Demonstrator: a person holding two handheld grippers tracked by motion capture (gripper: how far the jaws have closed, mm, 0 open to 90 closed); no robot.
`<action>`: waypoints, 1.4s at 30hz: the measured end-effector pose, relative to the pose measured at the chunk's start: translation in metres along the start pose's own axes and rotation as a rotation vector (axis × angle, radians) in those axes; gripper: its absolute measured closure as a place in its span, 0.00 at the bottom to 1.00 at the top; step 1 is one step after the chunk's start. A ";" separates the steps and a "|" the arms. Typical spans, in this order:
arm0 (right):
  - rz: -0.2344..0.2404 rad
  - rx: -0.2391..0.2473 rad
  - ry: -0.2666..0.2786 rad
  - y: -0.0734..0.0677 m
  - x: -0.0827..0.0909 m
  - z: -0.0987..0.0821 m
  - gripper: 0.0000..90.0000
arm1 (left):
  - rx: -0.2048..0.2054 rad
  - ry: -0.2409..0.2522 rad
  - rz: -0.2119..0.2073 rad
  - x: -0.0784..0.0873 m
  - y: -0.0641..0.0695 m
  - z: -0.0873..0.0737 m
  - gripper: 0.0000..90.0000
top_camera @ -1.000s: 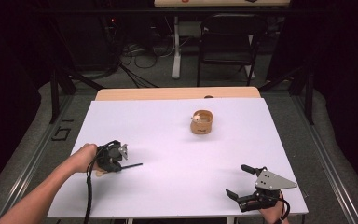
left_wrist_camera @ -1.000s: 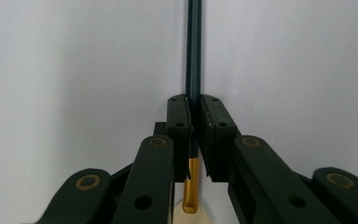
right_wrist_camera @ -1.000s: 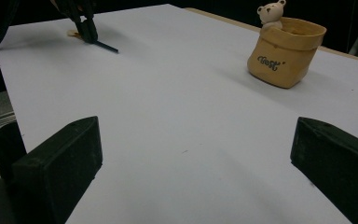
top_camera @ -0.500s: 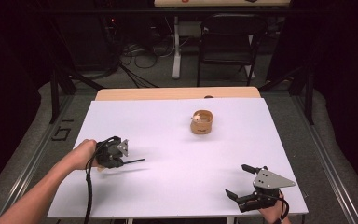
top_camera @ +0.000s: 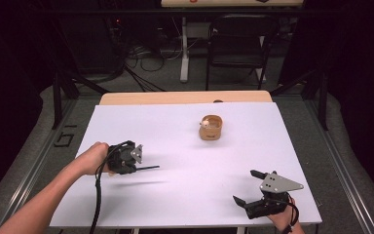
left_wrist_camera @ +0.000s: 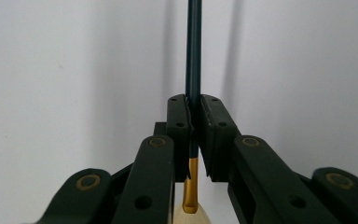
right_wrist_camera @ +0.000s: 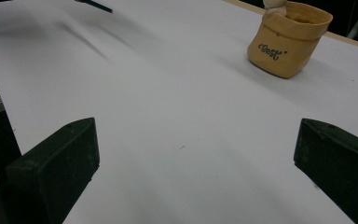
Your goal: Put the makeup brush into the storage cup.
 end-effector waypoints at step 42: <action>0.160 0.115 -0.074 -0.042 -0.066 0.047 0.09 | -0.250 -0.027 0.012 0.004 0.015 0.104 0.92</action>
Point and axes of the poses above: each handheld gripper's, and its own axes: x roughly backward along the jaws, z roughly out of its top, y roughly to its right, the point moved 8 cm from there along -x, roughly forward along the jaws, and after that the axes turned 10 degrees about -z, right-handed, at the moved point
